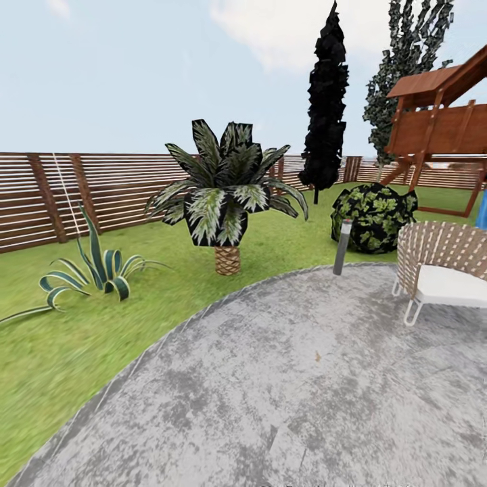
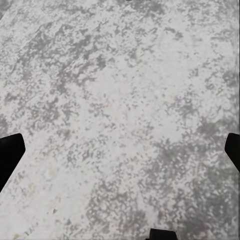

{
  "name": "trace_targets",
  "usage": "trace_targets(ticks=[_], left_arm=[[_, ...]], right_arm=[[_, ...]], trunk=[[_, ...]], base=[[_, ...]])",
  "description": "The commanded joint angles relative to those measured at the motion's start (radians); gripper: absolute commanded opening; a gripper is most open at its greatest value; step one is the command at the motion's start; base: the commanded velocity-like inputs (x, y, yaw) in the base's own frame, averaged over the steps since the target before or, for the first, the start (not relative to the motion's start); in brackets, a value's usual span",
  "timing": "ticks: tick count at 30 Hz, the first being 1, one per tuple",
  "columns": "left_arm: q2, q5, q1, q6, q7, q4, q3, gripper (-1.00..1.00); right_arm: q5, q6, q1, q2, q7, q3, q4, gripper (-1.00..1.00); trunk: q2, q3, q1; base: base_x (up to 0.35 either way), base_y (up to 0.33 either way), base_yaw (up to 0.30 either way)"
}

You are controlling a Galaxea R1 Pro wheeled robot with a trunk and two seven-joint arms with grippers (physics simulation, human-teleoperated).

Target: In the garden, pick up the pesticide atomizer on the floor and spray pesticide onto both trees until each tree trunk is fully covered.

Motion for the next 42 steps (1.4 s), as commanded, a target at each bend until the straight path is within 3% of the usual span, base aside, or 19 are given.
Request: trace_targets(ticks=[1,42], left_arm=[[0.000,0.000,0.000,0.000,0.000,0.000,0.000,1.00],[0.001,0.002,0.000,0.001,-0.001,0.002,0.000,1.00]], right_arm=[[0.000,0.000,0.000,0.000,0.000,0.000,0.000,1.00],[-0.001,0.000,0.000,-0.002,-0.001,-0.001,-0.001,1.00]], trunk=[[-0.007,-0.003,0.004],[-0.294,-0.132,0.161]], base=[[0.000,0.000,-0.267],[0.000,0.000,-0.281]])
